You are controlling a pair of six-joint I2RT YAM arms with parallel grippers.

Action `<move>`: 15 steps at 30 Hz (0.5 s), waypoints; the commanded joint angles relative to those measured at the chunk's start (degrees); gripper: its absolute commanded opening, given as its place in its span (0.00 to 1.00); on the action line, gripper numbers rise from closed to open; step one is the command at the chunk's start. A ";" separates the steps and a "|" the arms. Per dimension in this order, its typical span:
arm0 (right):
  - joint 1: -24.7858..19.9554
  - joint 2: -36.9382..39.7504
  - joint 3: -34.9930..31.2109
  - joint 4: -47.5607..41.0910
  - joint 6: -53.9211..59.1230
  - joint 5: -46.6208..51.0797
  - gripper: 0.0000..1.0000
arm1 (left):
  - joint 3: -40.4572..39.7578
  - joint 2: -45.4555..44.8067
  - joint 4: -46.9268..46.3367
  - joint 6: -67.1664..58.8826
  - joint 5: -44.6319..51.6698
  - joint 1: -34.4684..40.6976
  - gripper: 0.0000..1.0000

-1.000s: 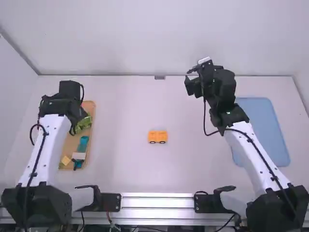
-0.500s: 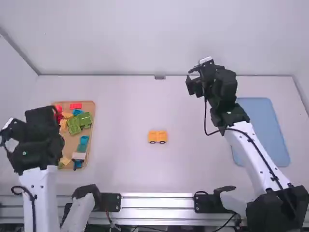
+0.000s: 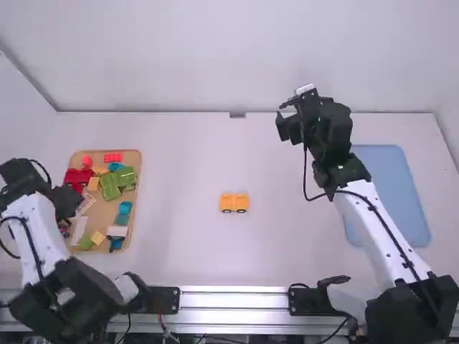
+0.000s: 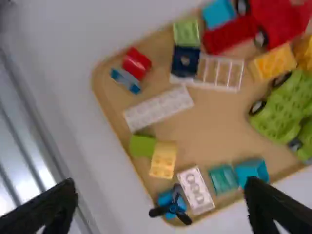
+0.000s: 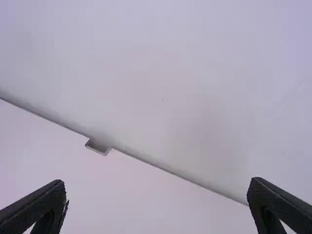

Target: Assemble lego blocks to make yellow taxi

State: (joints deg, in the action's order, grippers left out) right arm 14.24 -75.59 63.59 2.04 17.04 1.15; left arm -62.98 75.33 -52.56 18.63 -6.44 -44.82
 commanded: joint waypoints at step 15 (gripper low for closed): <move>0.04 -0.17 2.32 0.57 -0.07 0.02 0.98 | 9.01 13.09 7.80 -0.02 6.40 0.96 0.73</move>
State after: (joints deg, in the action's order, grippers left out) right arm 14.26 -75.59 63.59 2.26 17.08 1.06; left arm -55.83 88.44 -44.84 17.82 -0.97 -44.18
